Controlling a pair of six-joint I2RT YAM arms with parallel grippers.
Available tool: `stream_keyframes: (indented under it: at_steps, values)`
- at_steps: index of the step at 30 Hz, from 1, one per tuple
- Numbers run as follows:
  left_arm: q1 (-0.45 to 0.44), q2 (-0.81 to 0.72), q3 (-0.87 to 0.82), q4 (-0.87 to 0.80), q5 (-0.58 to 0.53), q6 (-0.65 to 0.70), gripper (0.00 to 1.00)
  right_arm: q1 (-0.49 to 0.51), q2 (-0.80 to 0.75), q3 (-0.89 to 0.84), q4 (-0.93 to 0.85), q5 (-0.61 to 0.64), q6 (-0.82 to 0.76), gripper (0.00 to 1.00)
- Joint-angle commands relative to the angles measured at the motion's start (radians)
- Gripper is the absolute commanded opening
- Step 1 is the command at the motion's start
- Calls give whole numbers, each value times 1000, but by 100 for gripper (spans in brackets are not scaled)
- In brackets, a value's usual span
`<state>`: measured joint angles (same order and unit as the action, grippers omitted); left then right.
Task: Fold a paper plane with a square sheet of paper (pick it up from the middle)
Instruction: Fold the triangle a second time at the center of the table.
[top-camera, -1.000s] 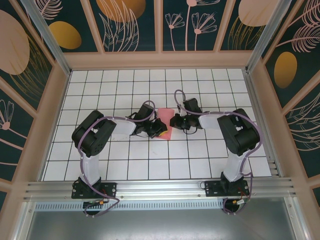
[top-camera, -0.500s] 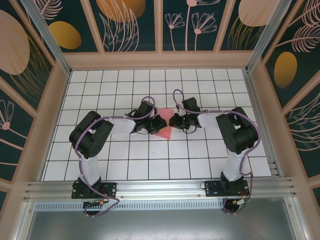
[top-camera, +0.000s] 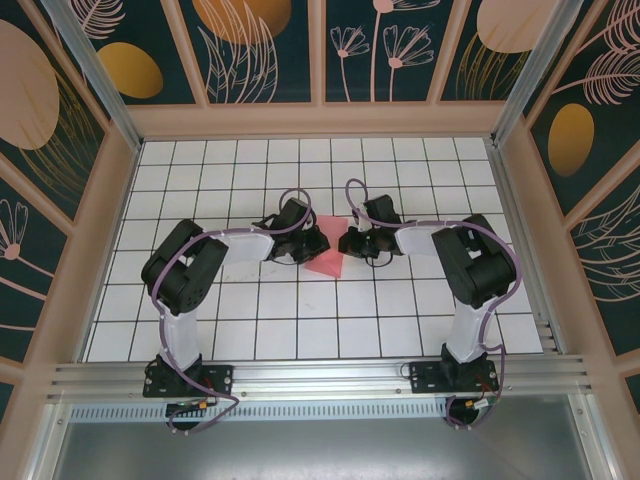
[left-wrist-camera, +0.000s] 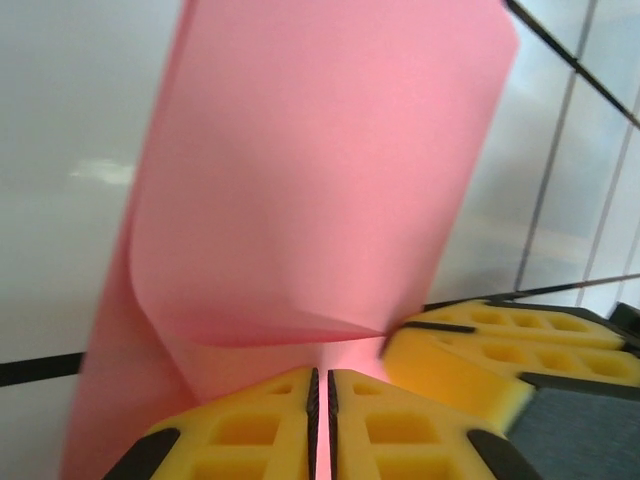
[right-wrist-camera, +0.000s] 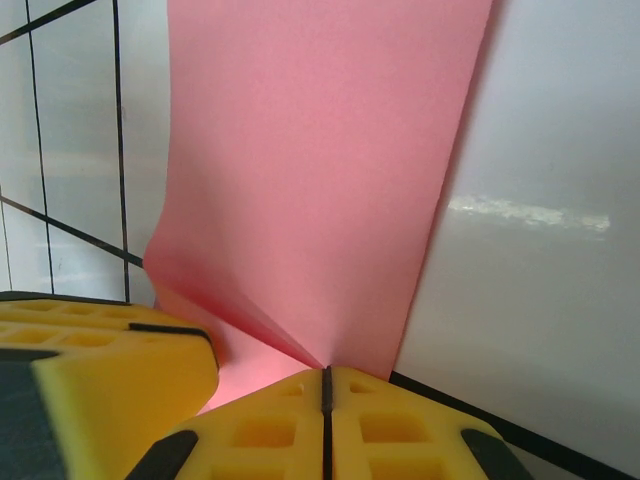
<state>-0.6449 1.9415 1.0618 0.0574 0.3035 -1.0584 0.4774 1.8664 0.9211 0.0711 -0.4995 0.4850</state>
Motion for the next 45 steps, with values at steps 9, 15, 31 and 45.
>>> stream_keyframes:
  at_steps: [9, 15, 31, 45]
  values:
    - [10, -1, -56, -23, -82, -41, 15, 9, -108, 9, -5, -41, -7, 11]
    - [9, -12, -81, 0, -99, -66, 15, 40, -191, -57, -29, -33, 1, 13]
    - [9, -30, -153, 63, -88, -85, 15, 145, -152, -117, -64, 8, 26, 11]
    - [9, -35, -178, 70, -90, -91, 14, 145, -94, -118, -78, 15, 23, 10]
